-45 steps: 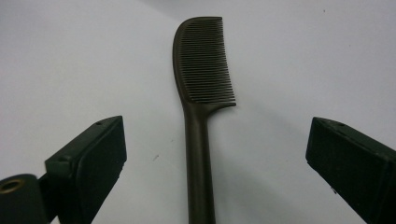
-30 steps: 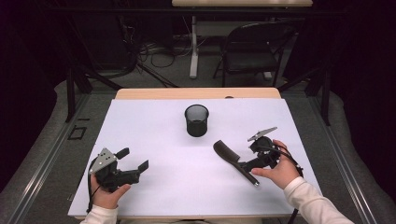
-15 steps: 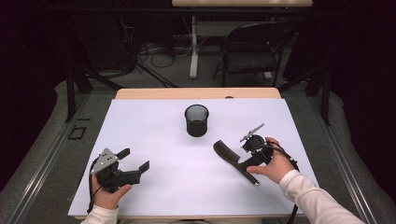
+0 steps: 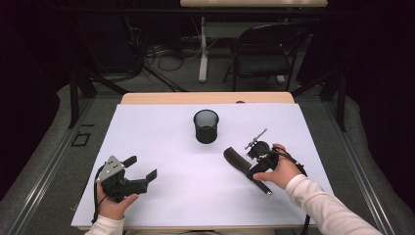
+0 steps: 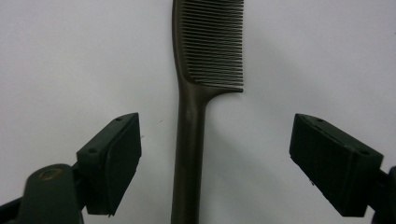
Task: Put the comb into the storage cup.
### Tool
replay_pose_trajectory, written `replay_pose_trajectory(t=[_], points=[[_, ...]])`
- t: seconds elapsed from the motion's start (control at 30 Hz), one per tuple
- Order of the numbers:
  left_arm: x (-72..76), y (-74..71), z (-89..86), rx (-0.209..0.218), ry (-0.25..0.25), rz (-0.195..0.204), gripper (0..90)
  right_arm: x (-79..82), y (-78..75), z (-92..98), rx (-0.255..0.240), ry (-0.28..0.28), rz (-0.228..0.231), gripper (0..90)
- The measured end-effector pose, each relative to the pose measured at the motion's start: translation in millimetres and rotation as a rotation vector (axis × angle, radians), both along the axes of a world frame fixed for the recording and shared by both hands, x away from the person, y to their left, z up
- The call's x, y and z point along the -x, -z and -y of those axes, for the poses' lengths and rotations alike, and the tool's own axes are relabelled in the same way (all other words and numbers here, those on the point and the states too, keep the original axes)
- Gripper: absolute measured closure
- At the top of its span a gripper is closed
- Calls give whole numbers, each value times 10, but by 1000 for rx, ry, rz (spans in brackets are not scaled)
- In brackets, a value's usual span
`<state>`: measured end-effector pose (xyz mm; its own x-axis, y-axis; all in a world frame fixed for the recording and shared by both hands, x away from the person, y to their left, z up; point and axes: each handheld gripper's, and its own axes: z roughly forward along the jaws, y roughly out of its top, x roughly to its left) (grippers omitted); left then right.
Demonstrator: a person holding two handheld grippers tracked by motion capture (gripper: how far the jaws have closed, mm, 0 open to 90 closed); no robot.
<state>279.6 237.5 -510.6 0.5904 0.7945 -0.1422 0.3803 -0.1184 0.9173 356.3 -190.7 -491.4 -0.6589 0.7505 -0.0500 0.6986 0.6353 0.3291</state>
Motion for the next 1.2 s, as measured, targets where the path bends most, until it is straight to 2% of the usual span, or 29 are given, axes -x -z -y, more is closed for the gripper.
replay_pose_trajectory(t=[0.07,0.17,0.33,0.37,0.43,0.57,0.63,0.7,0.73,0.87,0.93,0.97,1.1,1.13,1.17,1.2], points=[[-1,2,-1,0,0,-2,68,-5,-6,-1,18,-14,-8,179],[-3,3,-1,1,2,-2,68,-4,12,-2,5,-12,1,188],[-2,3,2,-5,1,-3,69,-9,38,1,19,-16,-2,214],[-3,5,3,-5,2,-1,70,-7,49,-5,28,-11,-26,217],[-4,7,5,-4,4,-1,70,-12,69,-10,22,-7,-43,226],[-4,8,6,-5,4,-3,70,-9,82,-25,36,-8,-49,236],[-5,10,6,-5,4,-3,70,-9,99,-35,29,-12,-55,277],[-6,11,7,-4,3,-5,71,-14,91,-45,48,-6,-80,280],[-6,11,7,-4,3,-5,71,-17,116,-44,33,-8,-65,288],[-7,15,11,-4,3,-11,71,-29,153,-48,39,-9,-74,314],[-7,16,12,-4,3,-10,71,-26,170,-55,33,9,-91,351],[-7,16,12,-4,3,-10,71,-33,178,-48,35,-1,-97,376],[-9,17,12,-6,6,-10,71,-35,192,-50,42,14,-124,404],[-10,17,11,-8,7,-9,71,-36,199,-48,39,18,-129,419],[-10,18,12,-8,7,-9,72,-33,230,-47,7,38,-126,430],[-10,18,12,-8,7,-9,72,-33,230,-47,7,38,-126,430]])
